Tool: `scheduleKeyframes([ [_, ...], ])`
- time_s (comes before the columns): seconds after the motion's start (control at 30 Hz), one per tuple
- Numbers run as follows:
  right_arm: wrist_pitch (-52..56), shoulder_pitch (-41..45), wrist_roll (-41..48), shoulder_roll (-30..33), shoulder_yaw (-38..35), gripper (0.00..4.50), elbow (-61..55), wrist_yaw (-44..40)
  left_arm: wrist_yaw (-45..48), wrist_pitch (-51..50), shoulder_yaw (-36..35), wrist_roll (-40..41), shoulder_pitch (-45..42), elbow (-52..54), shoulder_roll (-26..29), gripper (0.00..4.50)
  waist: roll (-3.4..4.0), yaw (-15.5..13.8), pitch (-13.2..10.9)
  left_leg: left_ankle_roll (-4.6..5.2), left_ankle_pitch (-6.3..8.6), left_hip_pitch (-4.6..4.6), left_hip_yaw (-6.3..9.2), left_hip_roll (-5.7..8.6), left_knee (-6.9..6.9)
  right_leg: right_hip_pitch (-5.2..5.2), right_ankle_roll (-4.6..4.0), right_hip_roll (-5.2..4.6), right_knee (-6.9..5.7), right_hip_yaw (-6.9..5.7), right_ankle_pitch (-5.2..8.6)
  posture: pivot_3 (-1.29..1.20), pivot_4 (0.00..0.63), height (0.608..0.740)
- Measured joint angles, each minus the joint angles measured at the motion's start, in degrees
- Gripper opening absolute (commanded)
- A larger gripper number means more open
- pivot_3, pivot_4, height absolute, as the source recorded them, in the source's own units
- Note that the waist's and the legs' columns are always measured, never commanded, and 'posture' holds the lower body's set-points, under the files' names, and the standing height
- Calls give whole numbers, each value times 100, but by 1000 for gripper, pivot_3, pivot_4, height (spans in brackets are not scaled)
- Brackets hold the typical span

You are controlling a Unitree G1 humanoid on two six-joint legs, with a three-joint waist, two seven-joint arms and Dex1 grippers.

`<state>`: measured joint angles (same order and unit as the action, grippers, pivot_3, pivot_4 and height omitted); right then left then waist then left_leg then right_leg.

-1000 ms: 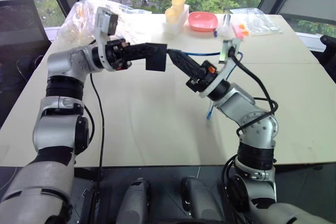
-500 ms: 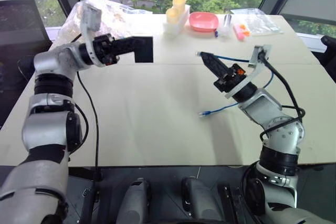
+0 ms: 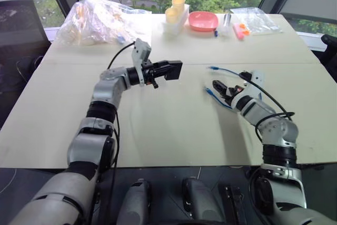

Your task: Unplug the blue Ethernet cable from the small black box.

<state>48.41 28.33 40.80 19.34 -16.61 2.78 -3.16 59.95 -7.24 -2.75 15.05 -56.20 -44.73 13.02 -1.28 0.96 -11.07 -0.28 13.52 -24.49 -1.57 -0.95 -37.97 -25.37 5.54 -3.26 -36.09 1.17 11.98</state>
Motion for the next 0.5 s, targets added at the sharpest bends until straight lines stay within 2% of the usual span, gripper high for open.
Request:
scheduleKeyframes([
  [0.2,1084,-796,721,570,383,4467,-2033,-709,-628,573,55,-255,362,-115,-254,510,-1,-25,0,2,1,0,2,0,0,6,0,1,7,-3,1,0,150,740],
  [0.33,1082,-946,777,497,419,4467,-2300,-752,-940,805,107,-340,680,-266,-527,510,-1,-28,1,2,1,4,1,0,-11,16,-3,-1,12,-2,2,0,150,740],
  [0.37,1037,-951,767,451,410,4500,-2298,-742,-1011,861,110,-341,716,-342,-589,1580,-1,-28,1,2,1,4,1,0,-13,16,-5,-1,12,-2,2,0,150,740],
  [0.5,857,-950,694,354,398,4500,-2271,-728,-1219,1075,106,-339,721,-524,-707,2750,-2,-22,1,2,1,4,0,1,-13,16,-3,0,12,-2,1,0,150,740],
])
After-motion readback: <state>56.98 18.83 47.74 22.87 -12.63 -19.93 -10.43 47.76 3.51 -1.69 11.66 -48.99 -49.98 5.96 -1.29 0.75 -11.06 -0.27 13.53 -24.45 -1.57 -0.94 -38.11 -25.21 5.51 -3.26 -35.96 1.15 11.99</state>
